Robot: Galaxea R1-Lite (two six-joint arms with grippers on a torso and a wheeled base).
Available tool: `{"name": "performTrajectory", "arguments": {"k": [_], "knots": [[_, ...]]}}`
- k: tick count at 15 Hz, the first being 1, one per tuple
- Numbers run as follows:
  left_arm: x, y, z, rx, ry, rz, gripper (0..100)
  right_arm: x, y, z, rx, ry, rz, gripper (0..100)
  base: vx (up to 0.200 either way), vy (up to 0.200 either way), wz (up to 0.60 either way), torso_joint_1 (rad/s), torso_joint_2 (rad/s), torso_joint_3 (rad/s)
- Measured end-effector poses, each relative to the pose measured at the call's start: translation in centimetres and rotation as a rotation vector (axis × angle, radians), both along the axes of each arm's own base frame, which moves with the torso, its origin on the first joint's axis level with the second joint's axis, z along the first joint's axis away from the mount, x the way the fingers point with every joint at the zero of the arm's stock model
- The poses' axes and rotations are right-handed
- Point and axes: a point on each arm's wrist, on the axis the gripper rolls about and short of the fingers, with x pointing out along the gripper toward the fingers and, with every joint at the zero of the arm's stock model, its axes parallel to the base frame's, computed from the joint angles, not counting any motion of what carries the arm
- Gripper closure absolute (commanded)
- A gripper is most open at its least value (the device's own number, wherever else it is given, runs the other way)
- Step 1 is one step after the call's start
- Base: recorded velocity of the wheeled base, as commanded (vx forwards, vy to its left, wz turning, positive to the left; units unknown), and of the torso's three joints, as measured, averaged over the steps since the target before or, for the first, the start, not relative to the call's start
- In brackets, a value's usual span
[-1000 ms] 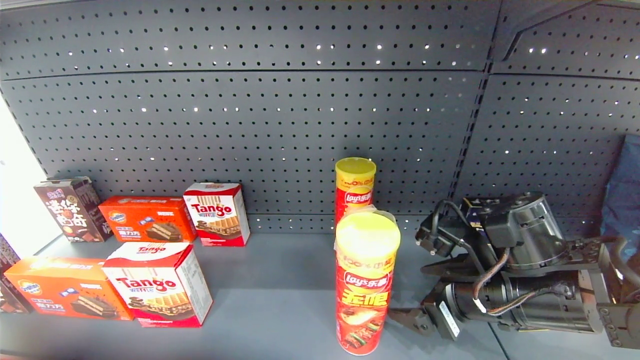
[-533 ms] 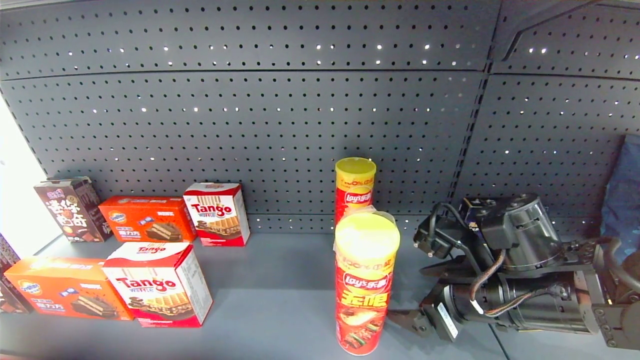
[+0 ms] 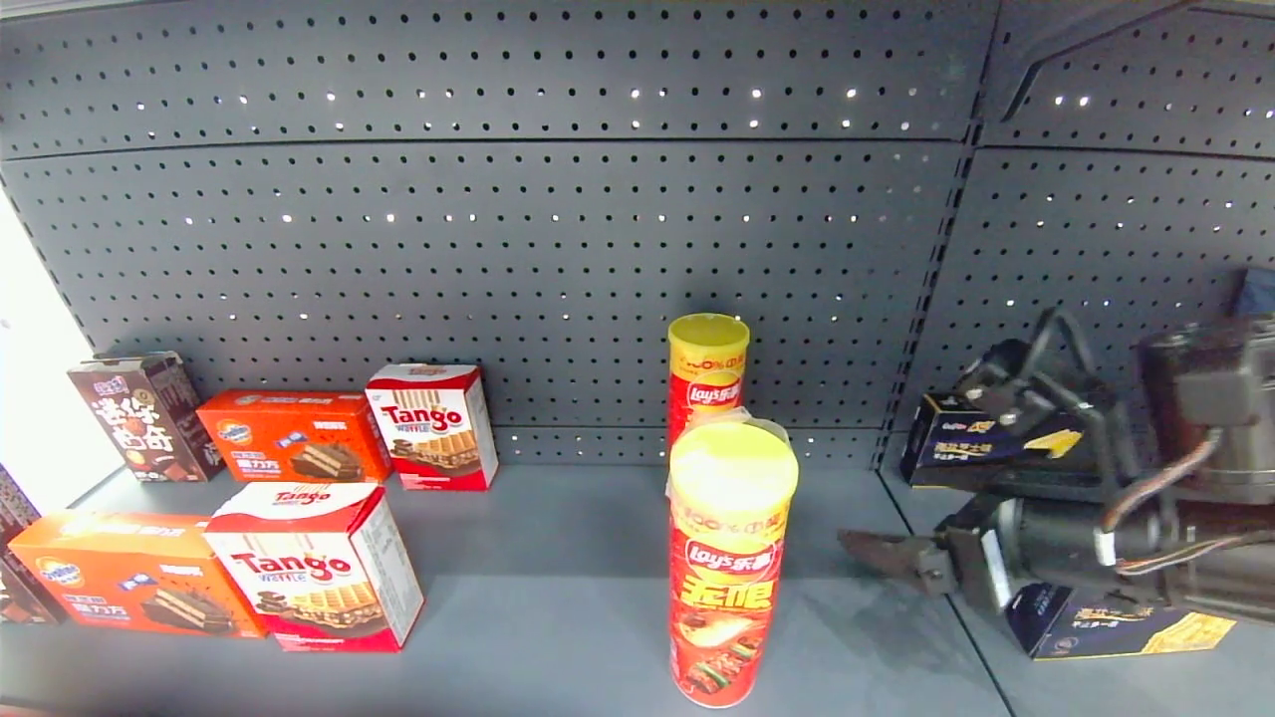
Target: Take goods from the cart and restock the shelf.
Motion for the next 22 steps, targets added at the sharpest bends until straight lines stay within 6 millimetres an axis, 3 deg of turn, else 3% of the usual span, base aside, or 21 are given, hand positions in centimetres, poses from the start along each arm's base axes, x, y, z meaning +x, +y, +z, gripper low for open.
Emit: {"name": "performTrajectory", "arguments": {"k": [3, 5, 8, 11, 13, 14, 17, 22], "knots": [[0.0, 0.0, 0.0, 0.000, 0.000, 0.000, 0, -3.8, -5.9, 1.8, 0.066, -0.124, -0.172, 0, 0.000, 0.000, 0.00, 0.000, 0.00, 0.000], [0.0, 0.0, 0.0, 0.002, 0.000, 0.000, 0, -7.8, -9.5, 1.2, 0.089, -0.207, -0.327, 0, 0.000, 0.000, 0.00, 0.000, 0.00, 0.000], [0.0, 0.0, 0.0, 0.003, 0.000, -0.003, 0, -14.9, -12.3, -2.7, 0.098, -0.326, -0.561, 0, 0.000, 0.000, 0.00, 0.000, 0.00, 0.000], [0.0, 0.0, 0.0, 0.002, 0.000, -0.001, 0, -19.0, -12.5, -8.0, 0.092, -0.427, -0.709, 0, 0.000, 0.000, 0.00, 0.000, 0.00, 0.000], [0.0, 0.0, 0.0, 0.001, -0.001, -0.001, 0, -19.7, -12.6, -11.3, 0.059, -0.412, -0.865, 0, 0.000, 0.000, 0.00, 0.000, 0.00, 0.000], [0.0, 0.0, 0.0, 0.000, -0.001, 0.000, 0, -19.9, -12.5, -12.0, 0.074, -0.412, -0.854, 0, 0.000, 0.000, 0.00, 0.000, 0.00, 0.000], [0.0, 0.0, 0.0, -0.002, -0.001, 0.000, 0, -20.1, -12.2, -13.2, 0.094, -0.356, -0.755, 0, 0.000, 0.000, 0.00, 0.000, 0.00, 0.000], [0.0, 0.0, 0.0, -0.002, -0.002, -0.002, 0, -20.2, -12.2, -13.3, 0.124, -0.359, -0.758, 0, 0.000, 0.000, 0.00, 0.000, 0.00, 0.000]]}}
